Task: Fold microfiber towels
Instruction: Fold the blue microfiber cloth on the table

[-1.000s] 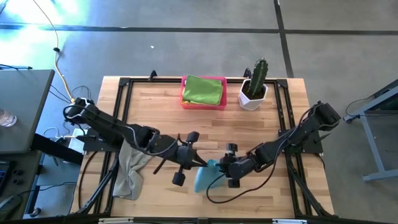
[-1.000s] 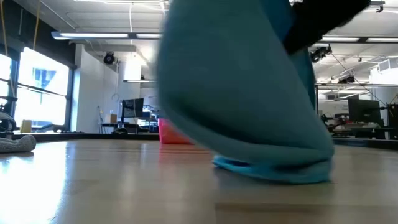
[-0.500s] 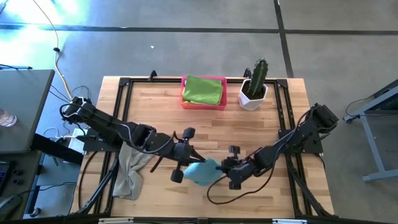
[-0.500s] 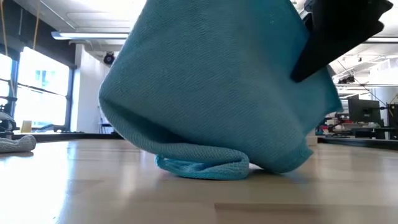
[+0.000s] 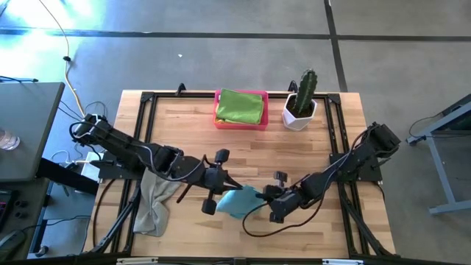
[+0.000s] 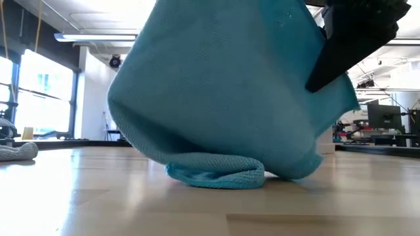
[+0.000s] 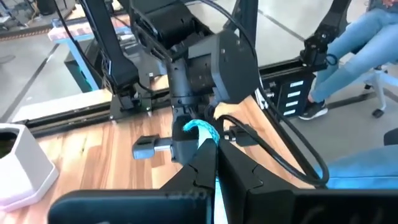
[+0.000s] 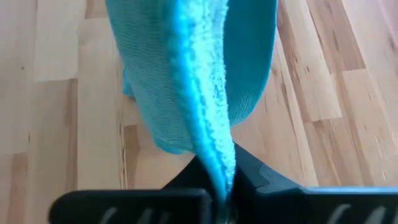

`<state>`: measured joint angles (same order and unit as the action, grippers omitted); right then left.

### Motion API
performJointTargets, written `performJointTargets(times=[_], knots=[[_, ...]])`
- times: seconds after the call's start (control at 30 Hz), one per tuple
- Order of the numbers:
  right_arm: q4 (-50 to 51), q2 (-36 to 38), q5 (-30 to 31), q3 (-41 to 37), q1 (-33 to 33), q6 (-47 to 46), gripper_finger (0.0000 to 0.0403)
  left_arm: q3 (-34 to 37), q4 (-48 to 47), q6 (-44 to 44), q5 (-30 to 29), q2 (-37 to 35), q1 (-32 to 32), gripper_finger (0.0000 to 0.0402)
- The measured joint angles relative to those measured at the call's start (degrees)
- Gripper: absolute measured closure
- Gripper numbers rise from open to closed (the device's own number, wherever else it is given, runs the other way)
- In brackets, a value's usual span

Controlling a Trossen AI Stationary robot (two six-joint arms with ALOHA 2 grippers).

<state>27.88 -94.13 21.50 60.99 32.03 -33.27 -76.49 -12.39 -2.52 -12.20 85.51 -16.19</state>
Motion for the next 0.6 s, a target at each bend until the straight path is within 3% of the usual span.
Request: performJointTargets(times=[0.43, 0.6], knots=[[3.7, 2.7, 0.0, 0.0, 0.5, -10.9, 0.0402, 0.0, -15.3, 12.5, 0.0, 2.9, -0.2, 0.0401], [12.5, 4.2, -1.0, 4.8, 1.4, -14.6, 0.0402, 1.3, -14.4, 13.6, -3.5, 7.5, -0.2, 0.0401]])
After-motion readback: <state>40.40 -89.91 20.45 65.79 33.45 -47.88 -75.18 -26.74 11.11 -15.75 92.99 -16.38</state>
